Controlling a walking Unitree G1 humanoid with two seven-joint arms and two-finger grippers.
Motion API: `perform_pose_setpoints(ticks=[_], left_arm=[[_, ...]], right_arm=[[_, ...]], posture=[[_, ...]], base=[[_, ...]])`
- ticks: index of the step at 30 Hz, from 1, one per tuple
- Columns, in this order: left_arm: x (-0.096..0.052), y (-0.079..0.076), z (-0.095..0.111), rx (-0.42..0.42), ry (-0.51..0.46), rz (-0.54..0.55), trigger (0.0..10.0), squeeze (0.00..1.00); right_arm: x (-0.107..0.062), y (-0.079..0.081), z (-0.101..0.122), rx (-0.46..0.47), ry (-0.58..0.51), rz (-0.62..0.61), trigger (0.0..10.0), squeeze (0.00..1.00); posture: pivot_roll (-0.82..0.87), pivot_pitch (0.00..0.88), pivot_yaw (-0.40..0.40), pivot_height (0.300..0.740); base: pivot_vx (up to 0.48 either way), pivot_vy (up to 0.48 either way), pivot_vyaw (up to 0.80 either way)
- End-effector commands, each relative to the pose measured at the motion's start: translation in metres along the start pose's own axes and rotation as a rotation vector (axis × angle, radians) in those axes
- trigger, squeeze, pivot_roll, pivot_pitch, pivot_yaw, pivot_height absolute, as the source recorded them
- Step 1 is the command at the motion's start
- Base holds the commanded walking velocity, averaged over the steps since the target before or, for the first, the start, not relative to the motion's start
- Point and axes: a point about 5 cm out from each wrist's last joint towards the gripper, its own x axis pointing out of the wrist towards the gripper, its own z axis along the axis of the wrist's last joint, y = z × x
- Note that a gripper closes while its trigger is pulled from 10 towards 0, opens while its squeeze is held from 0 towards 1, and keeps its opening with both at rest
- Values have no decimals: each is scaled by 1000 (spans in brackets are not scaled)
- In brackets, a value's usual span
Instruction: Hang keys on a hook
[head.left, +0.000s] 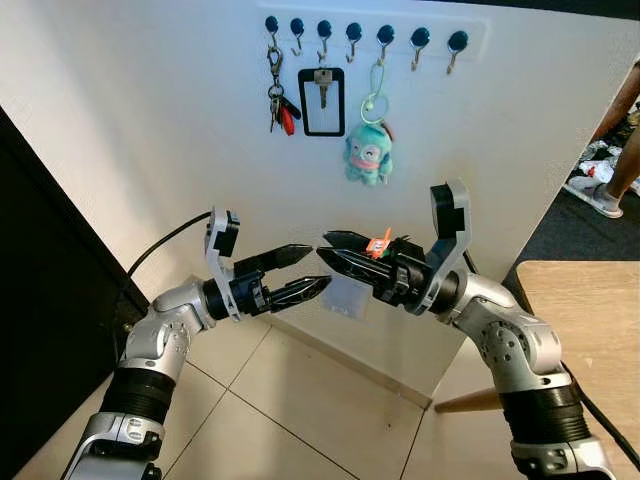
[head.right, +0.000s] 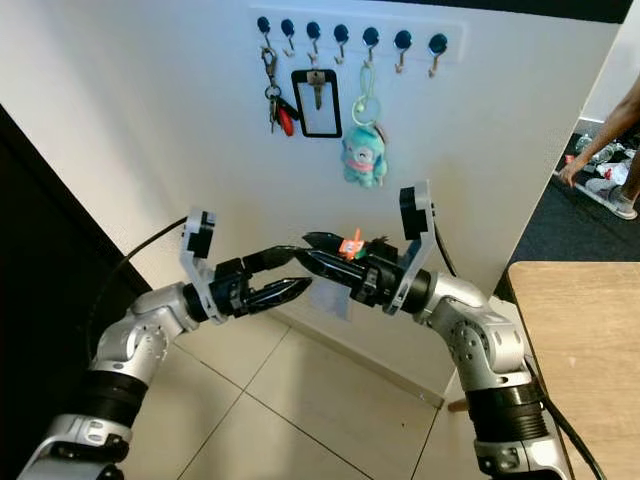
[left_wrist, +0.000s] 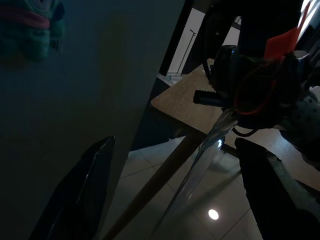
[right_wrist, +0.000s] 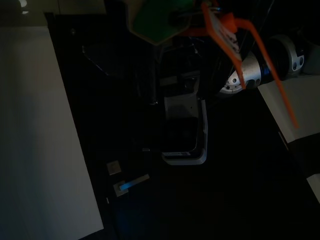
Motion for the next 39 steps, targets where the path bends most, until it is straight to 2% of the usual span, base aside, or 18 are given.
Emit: perform_pose_setpoints(ticks=[1, 2, 4, 5, 12, 19, 26, 27, 28, 39], left_arm=[[-4, -2, -3, -14, 1, -4, 10000, 518], [-3, -3, -3, -13, 2, -8, 10000, 420], [-3, -4, -4, -9, 7, -12, 10000, 384], [-2, -4, -5, -6, 12, -17, 10000, 12], [-3, -3, -8, -6, 44, -35, 10000, 0], [0, -3, -9, -2, 55, -48, 10000, 0], [4, -12, -10, -32, 69, -145, 10000, 0], [4, -15, -10, -40, 74, -175, 3176, 0], [4, -18, -10, -45, 77, -195, 0, 0], [7, -20, -9, -55, 71, -226, 0, 0]], right_arm=[[-1, 3, 1, -6, -6, 13, 0, 0], [-1, 4, 2, -5, -10, 23, 0, 0], [-1, 5, 3, -4, -12, 32, 0, 0], [-1, 6, 4, -4, -14, 46, 0, 0], [1, 16, 14, -1, -35, 123, 0, 0], [2, 18, 16, -1, -37, 148, 0, 0], [6, 19, 17, 1, -34, 163, 0, 0], [6, 19, 17, 2, -34, 165, 0, 0], [7, 19, 17, 3, -33, 166, 0, 0], [8, 18, 16, 0, -29, 161, 0, 0]], posture=[[-152, 45, 96, 740], [-152, 45, 96, 740], [-152, 45, 96, 740], [-152, 44, 95, 740], [-155, 43, 95, 740], [-157, 40, 92, 740], [-157, 33, 86, 740], [-157, 33, 86, 740], [-157, 33, 86, 740], [-159, 27, 83, 740]], base=[[0, 0, 0], [0, 0, 0], [0, 0, 0], [0, 0, 0], [0, 0, 0], [0, 0, 0], [0, 0, 0], [0, 0, 0], [0, 0, 0], [0, 0, 0]])
